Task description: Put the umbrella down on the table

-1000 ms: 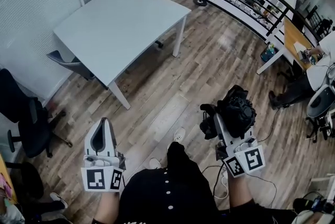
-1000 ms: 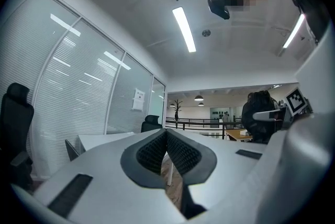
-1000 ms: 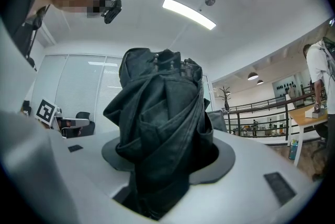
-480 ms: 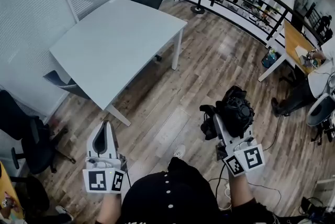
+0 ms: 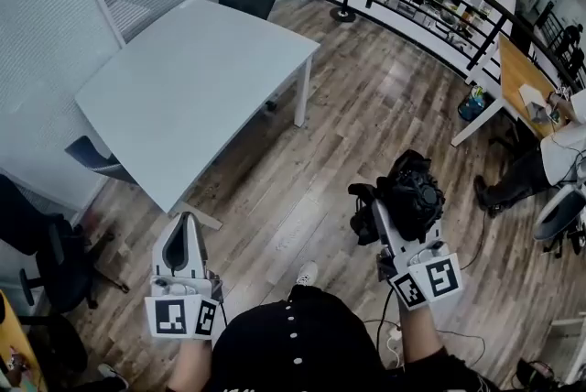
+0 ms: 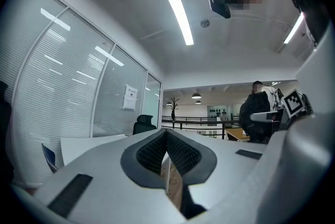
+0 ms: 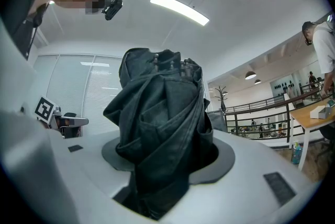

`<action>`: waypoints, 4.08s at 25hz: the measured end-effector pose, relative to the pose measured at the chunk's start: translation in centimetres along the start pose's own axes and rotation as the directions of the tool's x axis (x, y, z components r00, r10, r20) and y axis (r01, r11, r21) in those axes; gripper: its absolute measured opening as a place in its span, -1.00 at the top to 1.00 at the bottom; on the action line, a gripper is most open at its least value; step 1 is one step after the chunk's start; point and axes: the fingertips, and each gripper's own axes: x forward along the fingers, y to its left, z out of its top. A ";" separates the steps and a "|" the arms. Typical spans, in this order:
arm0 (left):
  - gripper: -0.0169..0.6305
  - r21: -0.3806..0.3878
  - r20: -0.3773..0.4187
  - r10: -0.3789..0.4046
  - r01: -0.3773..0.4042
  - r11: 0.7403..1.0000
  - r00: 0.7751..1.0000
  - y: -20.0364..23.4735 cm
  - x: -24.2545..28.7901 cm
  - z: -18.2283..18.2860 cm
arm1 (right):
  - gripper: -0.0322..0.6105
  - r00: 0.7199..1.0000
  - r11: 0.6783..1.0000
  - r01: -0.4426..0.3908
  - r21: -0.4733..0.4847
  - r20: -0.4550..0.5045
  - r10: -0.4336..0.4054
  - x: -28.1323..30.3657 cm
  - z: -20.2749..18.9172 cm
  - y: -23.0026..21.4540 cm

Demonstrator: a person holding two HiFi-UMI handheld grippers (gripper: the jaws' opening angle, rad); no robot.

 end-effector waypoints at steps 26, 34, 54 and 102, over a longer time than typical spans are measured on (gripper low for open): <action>0.90 -0.019 -0.007 0.014 -0.015 1.000 1.000 -5.5 12.9 -3.1 | 0.08 1.000 1.000 0.005 -0.023 0.009 -0.004 6.8 -0.8 -12.5; 0.90 -0.034 0.010 0.002 -0.002 0.999 1.000 -4.2 18.8 -2.9 | 0.09 0.999 0.999 0.036 -0.037 0.026 -0.035 10.8 0.5 -15.1; 0.90 -0.036 0.020 -0.027 0.028 0.999 0.999 2.7 34.2 -1.6 | 0.08 0.998 0.997 0.062 -0.051 0.031 -0.061 25.9 1.7 -18.1; 0.90 0.017 0.037 0.142 -0.143 0.990 0.989 2.2 56.6 -1.8 | 0.09 0.986 0.986 -0.163 -0.045 0.018 0.164 49.4 1.3 -32.4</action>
